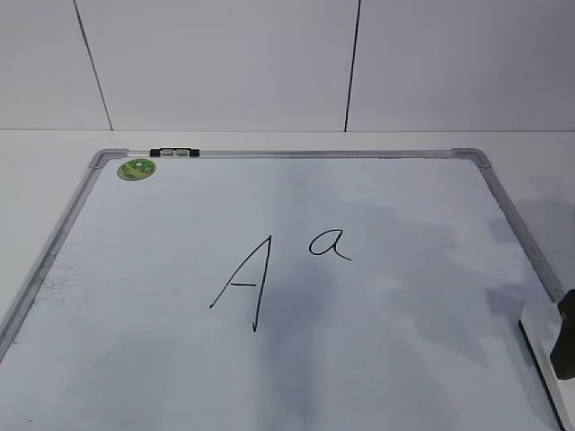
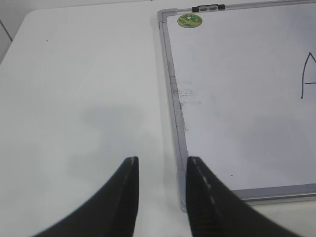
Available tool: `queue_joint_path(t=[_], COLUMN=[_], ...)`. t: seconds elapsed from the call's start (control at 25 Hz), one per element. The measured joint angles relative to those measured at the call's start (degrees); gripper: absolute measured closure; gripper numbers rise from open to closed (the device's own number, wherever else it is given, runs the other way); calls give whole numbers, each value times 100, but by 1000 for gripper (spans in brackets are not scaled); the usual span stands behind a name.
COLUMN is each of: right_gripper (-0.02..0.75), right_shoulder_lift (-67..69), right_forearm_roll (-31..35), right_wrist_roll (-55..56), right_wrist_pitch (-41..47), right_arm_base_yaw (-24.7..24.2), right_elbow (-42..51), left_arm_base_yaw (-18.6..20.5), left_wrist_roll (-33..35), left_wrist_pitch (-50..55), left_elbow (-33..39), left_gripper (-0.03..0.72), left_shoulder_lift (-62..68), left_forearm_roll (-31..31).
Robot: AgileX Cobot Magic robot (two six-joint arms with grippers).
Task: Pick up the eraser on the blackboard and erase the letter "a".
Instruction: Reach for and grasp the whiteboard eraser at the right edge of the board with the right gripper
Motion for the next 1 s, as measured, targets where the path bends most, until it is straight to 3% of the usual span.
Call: queue_joint_path(t=[1.0], right_gripper=[103], right_shoulder_lift=[664], right_forearm_roll=[-85], right_wrist_roll=[242], right_wrist_pitch=[-379], right_arm_base_yaw=[0], right_elbow=[-27], left_arm_base_yaw=[0], left_wrist_roll=[0], left_wrist_pitch=[0], left_elbow=[0], left_gripper=[443], left_shoulder_lift=[0], left_forearm_roll=[0])
